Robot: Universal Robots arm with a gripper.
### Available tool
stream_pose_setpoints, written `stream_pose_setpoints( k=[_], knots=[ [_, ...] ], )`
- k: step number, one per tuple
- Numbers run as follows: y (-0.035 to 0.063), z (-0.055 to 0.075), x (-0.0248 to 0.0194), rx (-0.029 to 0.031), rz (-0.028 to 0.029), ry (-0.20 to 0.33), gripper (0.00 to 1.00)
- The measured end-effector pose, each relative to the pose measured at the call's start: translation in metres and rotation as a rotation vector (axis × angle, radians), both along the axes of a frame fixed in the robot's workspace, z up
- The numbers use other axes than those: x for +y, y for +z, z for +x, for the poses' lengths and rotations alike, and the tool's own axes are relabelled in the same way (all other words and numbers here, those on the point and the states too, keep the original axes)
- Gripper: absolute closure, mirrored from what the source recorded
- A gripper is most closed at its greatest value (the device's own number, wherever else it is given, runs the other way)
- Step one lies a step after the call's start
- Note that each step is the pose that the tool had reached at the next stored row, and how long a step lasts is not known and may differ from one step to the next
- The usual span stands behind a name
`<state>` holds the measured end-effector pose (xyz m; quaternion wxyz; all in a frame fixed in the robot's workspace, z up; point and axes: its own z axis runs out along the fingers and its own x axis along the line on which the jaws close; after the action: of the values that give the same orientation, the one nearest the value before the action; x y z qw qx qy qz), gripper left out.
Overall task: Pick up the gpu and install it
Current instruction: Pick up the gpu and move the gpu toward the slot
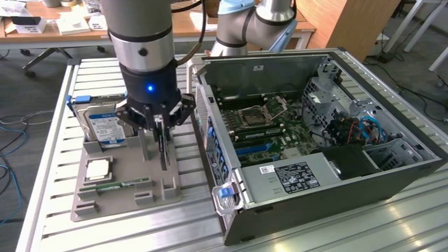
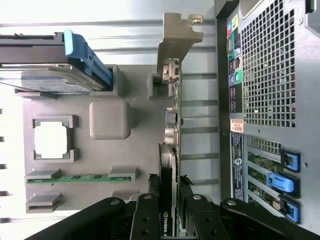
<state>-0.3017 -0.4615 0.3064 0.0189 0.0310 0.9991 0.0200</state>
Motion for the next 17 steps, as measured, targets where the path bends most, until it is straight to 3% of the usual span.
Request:
stream_pose_setpoints(
  k=[17],
  knots=[
    [0.0772,0.000,0.0000,0.0000,0.0001,0.000,0.74]
  ],
)
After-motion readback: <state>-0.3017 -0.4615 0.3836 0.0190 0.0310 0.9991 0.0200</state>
